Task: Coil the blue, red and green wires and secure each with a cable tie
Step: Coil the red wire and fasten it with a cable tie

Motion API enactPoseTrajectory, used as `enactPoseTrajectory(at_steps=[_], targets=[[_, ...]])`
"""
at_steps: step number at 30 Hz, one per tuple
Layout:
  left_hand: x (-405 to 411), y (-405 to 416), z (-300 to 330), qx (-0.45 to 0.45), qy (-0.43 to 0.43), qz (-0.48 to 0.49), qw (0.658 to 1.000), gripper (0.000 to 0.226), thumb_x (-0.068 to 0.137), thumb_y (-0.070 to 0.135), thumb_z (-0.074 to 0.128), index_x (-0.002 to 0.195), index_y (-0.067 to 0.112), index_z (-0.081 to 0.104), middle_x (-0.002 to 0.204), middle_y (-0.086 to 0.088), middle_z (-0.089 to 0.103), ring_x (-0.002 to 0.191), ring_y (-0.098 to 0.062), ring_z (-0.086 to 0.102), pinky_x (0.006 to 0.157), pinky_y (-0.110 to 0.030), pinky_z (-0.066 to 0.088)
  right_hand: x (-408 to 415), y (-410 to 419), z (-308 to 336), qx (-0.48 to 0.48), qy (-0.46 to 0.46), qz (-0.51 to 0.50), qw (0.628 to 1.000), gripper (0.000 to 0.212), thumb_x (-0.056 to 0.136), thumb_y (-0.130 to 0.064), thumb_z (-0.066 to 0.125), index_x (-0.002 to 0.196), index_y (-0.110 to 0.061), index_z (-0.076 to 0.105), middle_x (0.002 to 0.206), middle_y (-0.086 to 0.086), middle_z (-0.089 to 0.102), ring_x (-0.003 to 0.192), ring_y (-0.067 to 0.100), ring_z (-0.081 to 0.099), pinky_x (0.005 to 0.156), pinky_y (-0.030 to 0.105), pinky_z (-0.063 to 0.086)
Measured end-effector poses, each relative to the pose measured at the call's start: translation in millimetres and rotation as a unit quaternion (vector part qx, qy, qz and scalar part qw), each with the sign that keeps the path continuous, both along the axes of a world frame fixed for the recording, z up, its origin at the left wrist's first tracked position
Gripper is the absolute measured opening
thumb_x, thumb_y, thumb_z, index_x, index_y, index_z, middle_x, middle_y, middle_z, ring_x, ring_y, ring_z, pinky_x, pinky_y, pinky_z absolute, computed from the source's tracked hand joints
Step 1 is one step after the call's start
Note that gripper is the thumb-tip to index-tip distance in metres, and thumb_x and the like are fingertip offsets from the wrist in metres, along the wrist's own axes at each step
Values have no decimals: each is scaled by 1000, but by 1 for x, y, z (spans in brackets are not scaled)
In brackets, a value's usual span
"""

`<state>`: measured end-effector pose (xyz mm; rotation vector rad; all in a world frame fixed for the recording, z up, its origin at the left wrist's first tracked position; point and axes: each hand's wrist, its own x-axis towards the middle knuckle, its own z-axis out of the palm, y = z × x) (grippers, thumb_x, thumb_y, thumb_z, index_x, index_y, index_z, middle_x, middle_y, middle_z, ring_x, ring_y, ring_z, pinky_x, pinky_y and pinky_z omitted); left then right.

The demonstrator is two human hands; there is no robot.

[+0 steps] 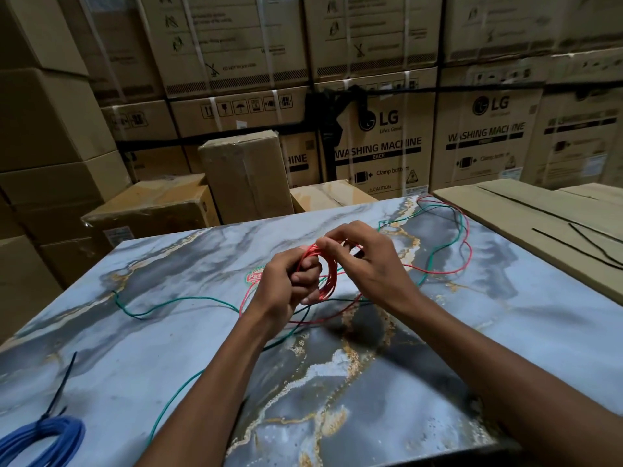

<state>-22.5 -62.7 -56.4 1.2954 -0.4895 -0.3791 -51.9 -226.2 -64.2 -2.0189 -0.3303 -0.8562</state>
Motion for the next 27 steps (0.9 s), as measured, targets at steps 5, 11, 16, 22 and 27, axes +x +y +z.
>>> enactPoseTrajectory(at_steps=[5,11,16,22,27], targets=[[-3,0,1,-53,48,9,997,40,103,24,29,64,17,33,46,6,21,36,-7,15,42,-25,15,-6,15,-7,9,7,39,999,27,107,-32,53,94,-18,72,73,-5,68,69,9,64,58,24,47],[-3,-6,-1,-68,50,8,996,42,105,25,30,64,17,35,46,7,23,36,-6,17,41,-25,17,6,21,-15,-28,-26,-17,999,31,108,-33,43,79,-24,50,59,-7,51,54,17,50,55,43,43],[-7,-11,-1,-93,62,-1,994,42,108,30,30,69,17,36,50,6,23,38,-6,17,39,-22,22,13,20,-13,-39,-68,-40,996,27,108,-27,41,82,-30,47,56,-16,40,51,12,41,53,35,35],[-1,-9,1,-89,40,33,995,41,108,30,31,70,16,35,48,6,22,36,-6,17,39,-22,20,9,9,-12,-4,-27,-12,1000,38,108,-42,43,78,-24,56,63,-11,54,60,8,52,57,30,40],[5,5,10,-206,134,48,968,42,106,26,35,65,18,37,47,7,20,34,-5,15,38,-21,15,11,-25,-1,0,8,9,1000,43,93,-59,62,80,-19,71,50,0,46,48,8,39,49,30,33]])
